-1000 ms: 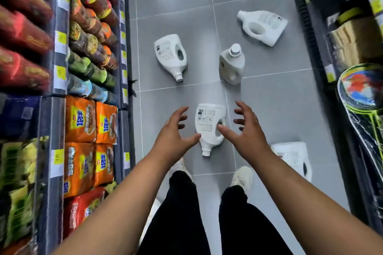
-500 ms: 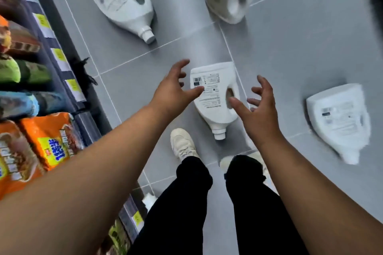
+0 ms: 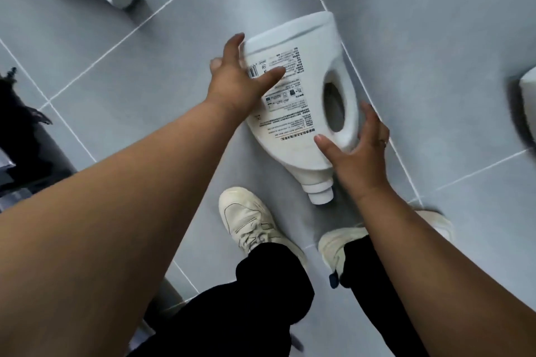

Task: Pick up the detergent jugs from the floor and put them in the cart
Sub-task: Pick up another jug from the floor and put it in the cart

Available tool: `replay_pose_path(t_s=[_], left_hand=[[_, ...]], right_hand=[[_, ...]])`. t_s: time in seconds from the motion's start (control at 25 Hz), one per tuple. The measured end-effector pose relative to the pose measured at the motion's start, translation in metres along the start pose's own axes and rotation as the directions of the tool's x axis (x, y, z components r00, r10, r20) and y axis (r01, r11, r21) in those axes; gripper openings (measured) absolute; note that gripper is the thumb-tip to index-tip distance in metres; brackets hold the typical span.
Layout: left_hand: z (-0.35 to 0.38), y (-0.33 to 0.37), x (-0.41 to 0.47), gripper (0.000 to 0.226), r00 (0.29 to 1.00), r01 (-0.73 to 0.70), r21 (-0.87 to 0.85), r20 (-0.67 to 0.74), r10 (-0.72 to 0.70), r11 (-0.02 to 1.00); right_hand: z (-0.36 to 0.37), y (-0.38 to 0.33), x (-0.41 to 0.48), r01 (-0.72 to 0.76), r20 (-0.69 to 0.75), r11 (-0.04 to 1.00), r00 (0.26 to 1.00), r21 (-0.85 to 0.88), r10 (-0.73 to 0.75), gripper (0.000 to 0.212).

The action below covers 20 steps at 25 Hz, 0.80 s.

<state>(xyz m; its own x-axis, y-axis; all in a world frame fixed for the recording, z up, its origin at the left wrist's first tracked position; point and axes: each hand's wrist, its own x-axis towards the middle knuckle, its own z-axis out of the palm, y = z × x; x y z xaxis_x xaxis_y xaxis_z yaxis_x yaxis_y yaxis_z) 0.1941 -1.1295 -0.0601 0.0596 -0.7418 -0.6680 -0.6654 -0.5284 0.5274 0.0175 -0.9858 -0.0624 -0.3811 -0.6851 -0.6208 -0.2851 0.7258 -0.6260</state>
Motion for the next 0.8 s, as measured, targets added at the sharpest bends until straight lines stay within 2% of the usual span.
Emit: replay_pose_path(t_s=[0.16,0.4,0.56,0.8], left_hand=[[0.012,-0.022,0.02,0.101,1.0,-0.007,-0.143,0.021,0.011,0.99],[0.013,-0.031,0.032,0.084,0.999,-0.049,-0.256,0.008,0.053,0.965],[0.014,-0.025,0.022,0.071,0.997,-0.061,-0.294,0.028,0.072,0.954],[-0.01,0.006,-0.03,0.071,0.996,-0.054,-0.352,0.05,0.076,0.935]], right_hand=[[0.01,0.025,0.023,0.03,0.02,1.0,0.999,0.006,-0.03,0.1],[0.023,0.029,0.04,0.095,0.05,0.995,0.994,-0.043,-0.093,0.106],[0.014,0.022,0.03,0.054,0.055,0.999,0.997,-0.002,-0.054,0.105],[-0.024,-0.012,-0.018,0.04,0.044,0.999,0.998,0.019,-0.041,0.101]])
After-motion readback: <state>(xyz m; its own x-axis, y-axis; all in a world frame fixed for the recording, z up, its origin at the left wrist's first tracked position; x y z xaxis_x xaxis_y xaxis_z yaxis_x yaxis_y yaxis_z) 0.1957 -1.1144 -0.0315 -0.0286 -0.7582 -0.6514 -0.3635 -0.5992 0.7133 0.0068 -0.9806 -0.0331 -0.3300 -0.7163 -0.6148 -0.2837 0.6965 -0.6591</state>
